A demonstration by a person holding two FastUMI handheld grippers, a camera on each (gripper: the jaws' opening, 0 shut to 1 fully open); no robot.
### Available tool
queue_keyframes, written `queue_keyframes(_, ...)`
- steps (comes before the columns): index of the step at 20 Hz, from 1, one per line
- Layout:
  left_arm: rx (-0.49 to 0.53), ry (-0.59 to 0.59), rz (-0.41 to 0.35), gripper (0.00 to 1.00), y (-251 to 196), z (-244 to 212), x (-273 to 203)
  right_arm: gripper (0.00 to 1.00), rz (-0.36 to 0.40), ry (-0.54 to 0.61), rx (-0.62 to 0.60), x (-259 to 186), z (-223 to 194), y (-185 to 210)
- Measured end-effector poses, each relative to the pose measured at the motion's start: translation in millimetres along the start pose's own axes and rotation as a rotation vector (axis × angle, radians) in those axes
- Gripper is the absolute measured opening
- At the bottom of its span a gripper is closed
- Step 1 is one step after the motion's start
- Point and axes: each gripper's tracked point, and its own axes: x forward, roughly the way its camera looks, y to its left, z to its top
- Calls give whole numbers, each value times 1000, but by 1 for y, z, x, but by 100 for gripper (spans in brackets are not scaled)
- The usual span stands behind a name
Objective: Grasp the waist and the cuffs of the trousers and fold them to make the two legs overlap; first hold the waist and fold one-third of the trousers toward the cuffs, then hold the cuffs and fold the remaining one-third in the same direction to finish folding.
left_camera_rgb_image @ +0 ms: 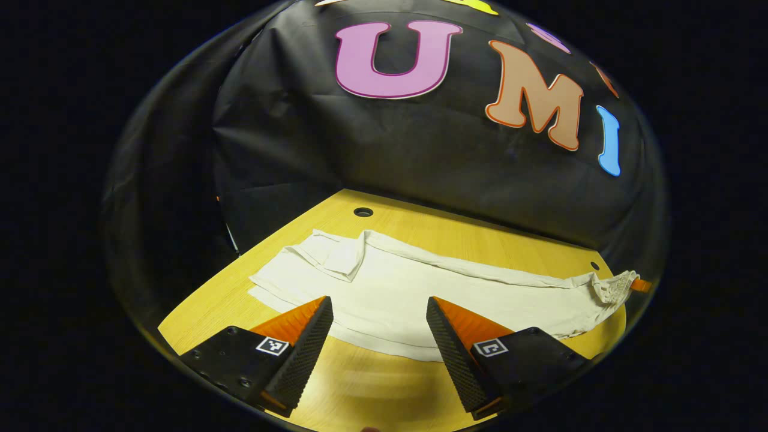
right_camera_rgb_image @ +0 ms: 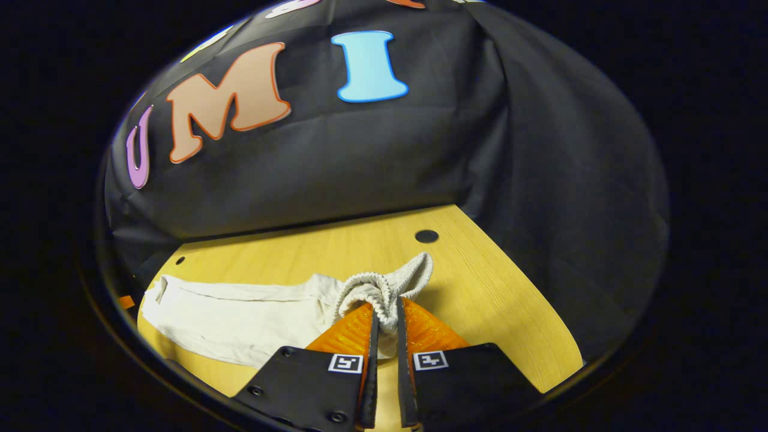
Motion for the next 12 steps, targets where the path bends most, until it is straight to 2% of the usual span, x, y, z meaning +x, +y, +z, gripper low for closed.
queue_keyframes(6,-21,30,-26,95,55,1,3,17,28,-76,-25,-39,31,103)
queue_keyframes(7,-17,33,-23,95,65,2,5,12,38,-80,-32,-43,33,123)
queue_keyframes(8,-13,32,-19,95,75,4,7,17,58,-81,-35,-46,33,144)
queue_keyframes(9,-13,27,-17,95,84,8,8,16,75,-83,-42,-48,33,165)
queue_keyframes(10,-18,25,-15,95,93,9,11,12,97,-81,-47,-52,29,184)
queue_keyframes(11,-19,26,-15,95,101,10,13,17,120,-77,-53,-57,25,207)
queue_keyframes(12,-17,29,-16,95,108,9,16,17,152,-72,-60,-60,20,230)
